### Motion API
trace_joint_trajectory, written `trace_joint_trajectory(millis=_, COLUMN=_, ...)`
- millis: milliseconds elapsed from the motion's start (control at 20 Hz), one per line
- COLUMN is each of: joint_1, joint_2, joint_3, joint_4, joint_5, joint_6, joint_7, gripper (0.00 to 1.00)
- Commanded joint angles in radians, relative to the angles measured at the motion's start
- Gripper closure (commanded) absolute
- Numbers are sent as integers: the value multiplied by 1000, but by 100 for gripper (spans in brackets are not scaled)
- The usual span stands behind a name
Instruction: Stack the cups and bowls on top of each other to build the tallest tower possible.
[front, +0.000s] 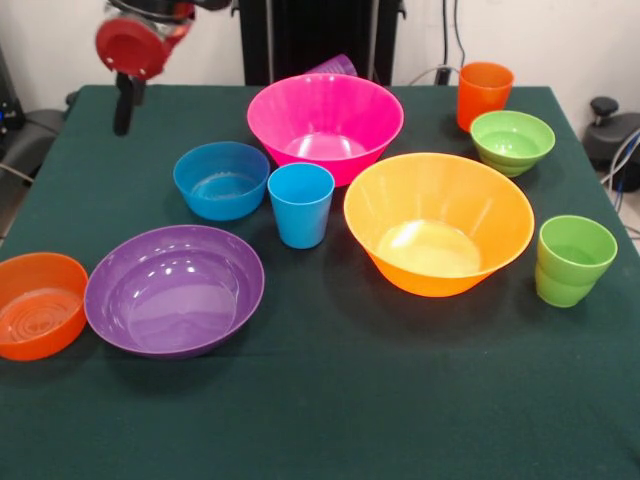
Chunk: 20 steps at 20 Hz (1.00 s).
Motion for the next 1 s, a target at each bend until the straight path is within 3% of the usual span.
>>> trace_joint_trajectory(millis=50, joint_1=78, joint_2=122, joint_3=-99, joint_4=52, joint_5=-82, joint_6=-91, joint_7=328, gripper=0)
trace_joint_trajectory(millis=450, joint_1=128, joint_2=152, joint_3=-117, joint_4=15, joint_5=-46, joint_6=-81, joint_7=368, gripper=0)
trace_joint_trajectory(millis=1000, joint_1=97, joint_2=118, joint_3=-87, joint_4=30, joint_5=19, joint_6=-75, joint_7=319, gripper=0)
